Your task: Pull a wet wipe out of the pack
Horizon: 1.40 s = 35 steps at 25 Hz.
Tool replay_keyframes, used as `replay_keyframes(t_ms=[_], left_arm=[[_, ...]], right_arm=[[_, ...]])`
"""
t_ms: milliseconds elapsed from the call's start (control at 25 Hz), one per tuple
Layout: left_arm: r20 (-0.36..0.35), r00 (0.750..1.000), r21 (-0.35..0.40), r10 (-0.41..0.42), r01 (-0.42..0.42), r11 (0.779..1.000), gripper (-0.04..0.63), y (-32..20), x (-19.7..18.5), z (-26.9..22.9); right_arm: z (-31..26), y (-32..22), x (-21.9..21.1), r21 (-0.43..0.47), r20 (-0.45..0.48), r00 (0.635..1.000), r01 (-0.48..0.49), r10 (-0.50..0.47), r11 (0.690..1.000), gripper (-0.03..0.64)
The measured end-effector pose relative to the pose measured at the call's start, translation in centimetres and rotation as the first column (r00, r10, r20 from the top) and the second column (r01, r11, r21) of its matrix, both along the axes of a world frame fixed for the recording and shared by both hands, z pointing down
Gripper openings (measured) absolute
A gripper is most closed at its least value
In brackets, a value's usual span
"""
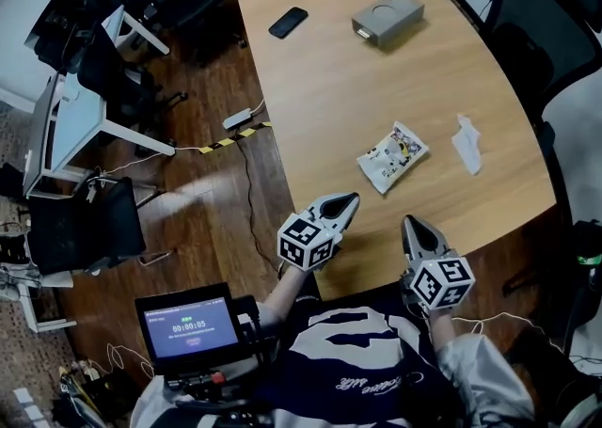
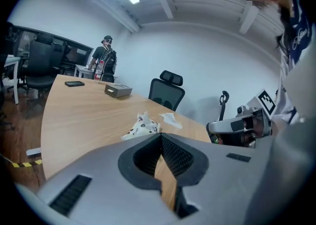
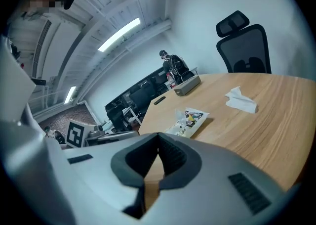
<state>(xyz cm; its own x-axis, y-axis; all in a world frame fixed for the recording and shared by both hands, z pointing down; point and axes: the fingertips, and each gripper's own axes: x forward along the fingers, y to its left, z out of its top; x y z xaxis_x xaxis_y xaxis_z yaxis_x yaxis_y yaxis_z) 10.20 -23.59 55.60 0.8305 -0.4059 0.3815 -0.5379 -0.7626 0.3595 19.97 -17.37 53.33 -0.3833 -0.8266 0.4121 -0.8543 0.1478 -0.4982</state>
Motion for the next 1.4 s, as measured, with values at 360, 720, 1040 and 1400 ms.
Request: replay_keyframes(t_ms=[360, 720, 1040, 1400], left_arm=[[0.165, 0.983, 0.015, 0.077, -0.08, 0.997, 0.003, -3.9, 5.3, 4.2], [0.273, 0.96, -0.03, 0.059, -0.053, 0.998, 0.003, -5.7, 6.7, 8.7], [0.402, 0.908, -0.025, 0.114, -0.113, 0.993, 0.003, -5.4, 6.5, 10.9], [0.431, 0.895, -0.027, 0.116, -0.116, 0.993, 0.003, -5.3, 6.5, 11.2]], right_arm=[[1.7, -1.1, 3.2, -0.04, -0.004, 1.0, 0.018, -0.018, 0.999, -0.003], [3.5, -2.0, 4.8, -0.092, -0.038, 0.998, 0.045, -0.049, 0.995, -0.003], [3.9, -6.3, 4.8, -0.074, -0.123, 0.989, 0.073, -0.082, 0.995, 0.0], [6.1, -11.9, 3.0, -0.084, -0.351, 0.893, 0.268, -0.28, 0.96, 0.118]])
